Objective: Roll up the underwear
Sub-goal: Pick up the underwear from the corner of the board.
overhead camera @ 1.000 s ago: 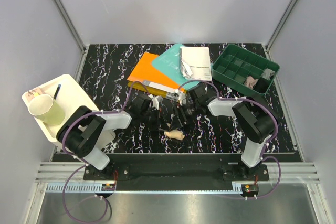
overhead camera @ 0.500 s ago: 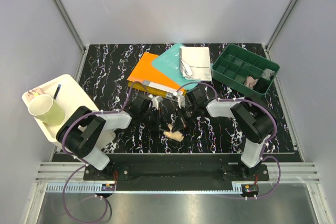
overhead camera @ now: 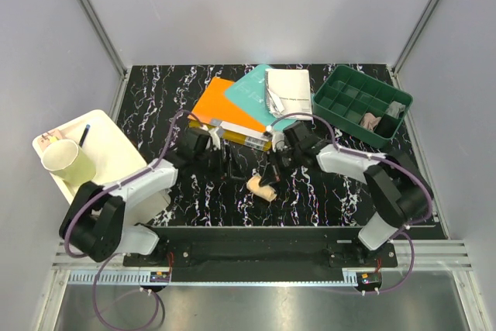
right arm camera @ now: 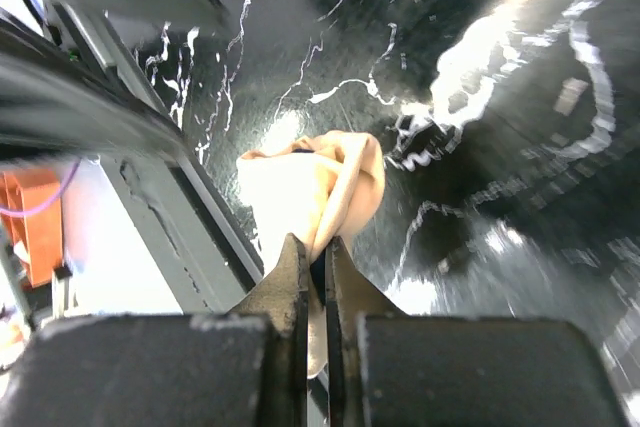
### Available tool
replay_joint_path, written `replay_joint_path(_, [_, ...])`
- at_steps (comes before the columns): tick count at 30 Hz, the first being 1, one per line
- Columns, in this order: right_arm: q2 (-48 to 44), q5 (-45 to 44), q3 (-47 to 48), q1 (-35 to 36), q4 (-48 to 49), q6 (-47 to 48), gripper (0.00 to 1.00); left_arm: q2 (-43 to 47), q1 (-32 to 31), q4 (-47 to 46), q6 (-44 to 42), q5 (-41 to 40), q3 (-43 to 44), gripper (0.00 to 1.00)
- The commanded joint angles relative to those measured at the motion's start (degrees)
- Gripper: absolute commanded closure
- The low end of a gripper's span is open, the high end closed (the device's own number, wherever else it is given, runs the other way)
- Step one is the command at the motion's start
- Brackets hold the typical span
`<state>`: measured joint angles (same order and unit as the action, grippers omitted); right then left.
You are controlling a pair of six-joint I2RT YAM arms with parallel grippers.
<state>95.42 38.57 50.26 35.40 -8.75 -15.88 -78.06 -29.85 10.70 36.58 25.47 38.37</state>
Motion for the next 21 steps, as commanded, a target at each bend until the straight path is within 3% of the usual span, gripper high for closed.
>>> replay_joint_path(1, [-7.77,-5.77,3.26,-2.08,-5.91,-0.21,1.0,7.29,2.24,10.63,-4.66,-5.95,6.97,0.27])
replay_joint_path(7, [-13.49,-13.24,7.38,-6.03,-17.33,1.81,1.0,12.92,4.97,18.74,-11.33,-17.02,16.81,0.01])
replay_joint_path(13, [-20.0,-25.52,13.97,-12.0,-27.89,3.31,1.0,14.25,7.96,21.73,-15.22,-22.57,24.29,0.01])
replay_joint_path(16, [-20.53,-33.61,18.27,-14.91,-32.02,2.44,1.0,13.9,8.66,21.3,-14.61,-23.1,24.65,0.01])
replay_joint_path(21, [-17.73,-37.51,25.05,-24.83,-34.22,2.87,1.0,13.73,10.42,20.41,-15.13,-26.36,22.63,0.01])
